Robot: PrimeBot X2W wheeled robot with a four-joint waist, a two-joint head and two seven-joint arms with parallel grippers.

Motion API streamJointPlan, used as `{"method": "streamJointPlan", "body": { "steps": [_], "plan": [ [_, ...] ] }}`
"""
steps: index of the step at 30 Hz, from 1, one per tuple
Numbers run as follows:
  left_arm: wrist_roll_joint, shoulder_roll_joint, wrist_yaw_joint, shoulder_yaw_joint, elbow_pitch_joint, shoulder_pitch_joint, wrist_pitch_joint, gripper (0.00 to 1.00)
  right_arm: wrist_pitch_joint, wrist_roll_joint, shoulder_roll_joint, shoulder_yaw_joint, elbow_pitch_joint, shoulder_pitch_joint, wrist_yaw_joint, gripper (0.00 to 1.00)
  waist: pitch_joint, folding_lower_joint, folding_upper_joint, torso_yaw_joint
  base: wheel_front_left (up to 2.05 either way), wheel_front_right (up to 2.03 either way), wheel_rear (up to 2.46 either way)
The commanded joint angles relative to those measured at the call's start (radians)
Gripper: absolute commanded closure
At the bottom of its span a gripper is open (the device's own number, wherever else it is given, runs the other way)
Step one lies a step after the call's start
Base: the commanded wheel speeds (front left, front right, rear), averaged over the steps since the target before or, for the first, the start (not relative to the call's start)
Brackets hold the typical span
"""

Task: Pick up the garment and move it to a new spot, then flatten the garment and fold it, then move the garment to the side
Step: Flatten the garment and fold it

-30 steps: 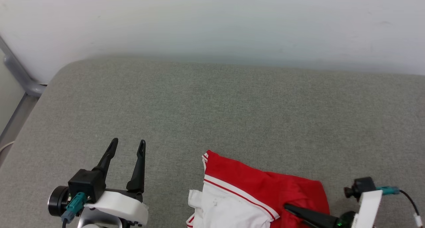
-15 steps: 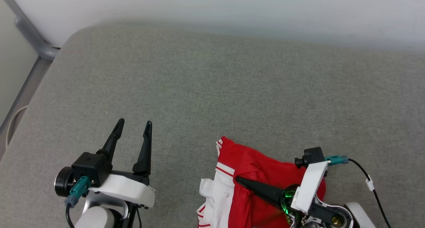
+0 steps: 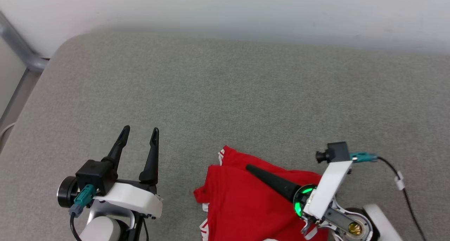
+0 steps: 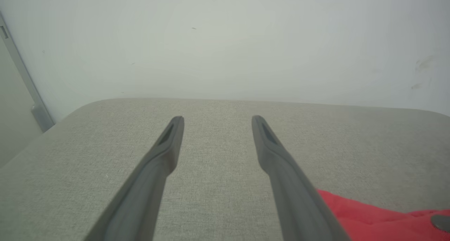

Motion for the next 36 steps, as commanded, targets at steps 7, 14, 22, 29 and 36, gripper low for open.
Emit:
{"method": "streamJointPlan", "body": {
  "steps": [7,14,22,29,36],
  "plan": [
    [-0.001,0.001,0.005,0.007,0.005,0.026,-0.005,0.00,-0.249,-0.245,-0.104,-0.039,-0.118,0.039,0.000,0.00,-0.059,-0.0001,0.0000,-0.063,0.00,0.00,0.00],
    [-0.003,0.007,0.016,0.015,0.007,0.047,-0.006,0.00,-0.466,-0.618,-0.144,-0.189,-0.128,0.101,0.000,0.00,-0.086,-0.0001,0.0000,-0.094,0.00,0.00,0.00],
    [0.002,0.009,0.026,0.035,0.024,0.089,-0.008,0.00,-0.542,-0.959,-0.087,-0.385,-0.225,0.213,0.000,0.00,-0.137,-0.0001,0.0000,-0.111,0.00,0.00,0.00],
    [0.001,0.012,0.027,0.054,0.036,0.135,-0.009,0.00,-0.568,-1.141,-0.038,-0.444,-0.330,0.296,-0.001,0.00,-0.169,-0.0001,0.0000,-0.128,0.00,0.00,0.00],
    [0.029,-0.001,0.026,0.078,0.031,0.169,-0.009,0.00,-0.551,-1.189,-0.022,-0.429,-0.387,0.342,-0.001,0.00,-0.183,-0.0001,0.0000,-0.130,0.00,0.00,0.00]
  ]
}}
